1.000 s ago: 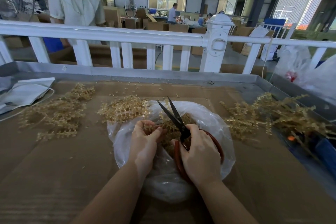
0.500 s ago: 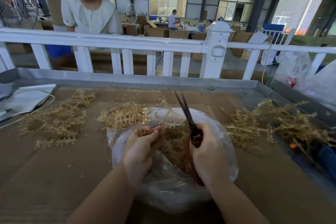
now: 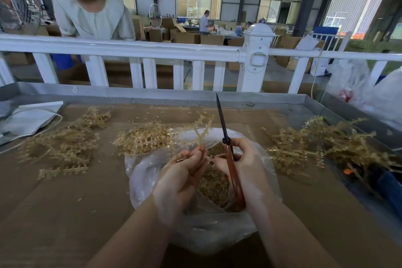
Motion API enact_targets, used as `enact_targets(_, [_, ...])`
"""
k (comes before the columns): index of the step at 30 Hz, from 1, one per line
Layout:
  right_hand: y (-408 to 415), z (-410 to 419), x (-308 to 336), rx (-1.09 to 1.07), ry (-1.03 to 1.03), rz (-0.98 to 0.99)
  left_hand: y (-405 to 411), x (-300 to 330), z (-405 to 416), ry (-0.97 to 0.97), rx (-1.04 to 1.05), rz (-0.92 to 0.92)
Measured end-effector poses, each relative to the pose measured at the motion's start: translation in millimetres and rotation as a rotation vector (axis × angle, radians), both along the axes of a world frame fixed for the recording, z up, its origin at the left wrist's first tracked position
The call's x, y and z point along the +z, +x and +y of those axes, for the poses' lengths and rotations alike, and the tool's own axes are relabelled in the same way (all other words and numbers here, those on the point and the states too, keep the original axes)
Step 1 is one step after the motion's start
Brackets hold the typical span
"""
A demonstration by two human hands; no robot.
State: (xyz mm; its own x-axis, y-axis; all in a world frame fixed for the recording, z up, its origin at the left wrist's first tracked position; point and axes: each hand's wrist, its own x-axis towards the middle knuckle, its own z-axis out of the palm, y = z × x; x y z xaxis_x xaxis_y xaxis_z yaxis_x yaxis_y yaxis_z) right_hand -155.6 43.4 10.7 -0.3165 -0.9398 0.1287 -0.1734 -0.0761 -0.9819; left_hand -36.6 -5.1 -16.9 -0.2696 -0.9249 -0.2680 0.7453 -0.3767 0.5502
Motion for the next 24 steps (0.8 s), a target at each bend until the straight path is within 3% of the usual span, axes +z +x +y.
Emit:
enact_targets(9, [-6,6,5,-0.038,-0.016,0.05,11,9,2,-0.075,-0.029,-0.163])
enact_targets(13, [-8,6,5,-0.028,0.004,0.035,17,16,0,-0.081,-0.072,-0.144])
enact_targets(20, [-17,0,10,0.007,-0.066,0.122,43,19,-7,-0.165,-0.402,-0.044])
enact_targets(24, [-21,-5,19,0.049,-0.081,0.218,52,26,-12,-0.219,-0.5,-0.267])
